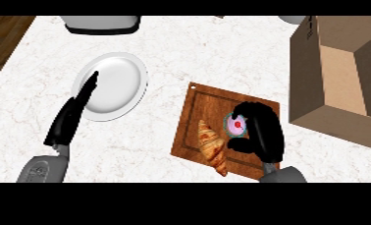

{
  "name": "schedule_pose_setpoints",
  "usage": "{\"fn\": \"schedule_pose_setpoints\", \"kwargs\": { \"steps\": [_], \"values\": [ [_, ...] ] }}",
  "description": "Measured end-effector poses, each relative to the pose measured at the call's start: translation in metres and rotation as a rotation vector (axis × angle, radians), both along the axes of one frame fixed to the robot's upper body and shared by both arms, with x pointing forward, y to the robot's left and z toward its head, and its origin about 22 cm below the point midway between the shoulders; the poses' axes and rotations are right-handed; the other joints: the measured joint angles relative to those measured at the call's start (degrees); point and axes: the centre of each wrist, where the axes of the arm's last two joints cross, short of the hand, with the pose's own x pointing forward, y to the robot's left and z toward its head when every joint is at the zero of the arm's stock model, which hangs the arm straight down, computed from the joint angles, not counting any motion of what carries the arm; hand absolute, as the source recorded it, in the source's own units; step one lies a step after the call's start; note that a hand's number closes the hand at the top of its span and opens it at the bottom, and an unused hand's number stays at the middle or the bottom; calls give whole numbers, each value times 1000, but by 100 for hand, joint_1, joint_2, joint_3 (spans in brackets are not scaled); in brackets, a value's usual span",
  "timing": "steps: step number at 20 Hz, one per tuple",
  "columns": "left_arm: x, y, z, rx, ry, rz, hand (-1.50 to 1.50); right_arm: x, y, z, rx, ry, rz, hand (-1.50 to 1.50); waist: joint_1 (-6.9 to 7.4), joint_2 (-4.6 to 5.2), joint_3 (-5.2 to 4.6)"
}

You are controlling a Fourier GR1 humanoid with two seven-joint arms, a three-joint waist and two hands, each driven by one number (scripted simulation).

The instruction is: Pick the cupcake from the cutting board and place it in the cardboard box

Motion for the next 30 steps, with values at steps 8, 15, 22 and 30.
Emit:
{"fn": "schedule_pose_setpoints", "kwargs": {
  "steps": [8,15,22,30],
  "values": [
    [2,-3,-4,-2,2,-6,0,18,-2,7,-53,-18,-77,150,15,25,24],
    [5,-4,-1,-6,-2,-20,0,68,16,35,-243,302,-149,150,102,40,29],
    [4,-6,2,-5,2,-8,0,83,33,104,-287,278,-238,150,19,33,45],
    [2,1,-1,-1,7,10,0,70,18,193,-282,125,-436,150,-40,18,47]
  ]
}}
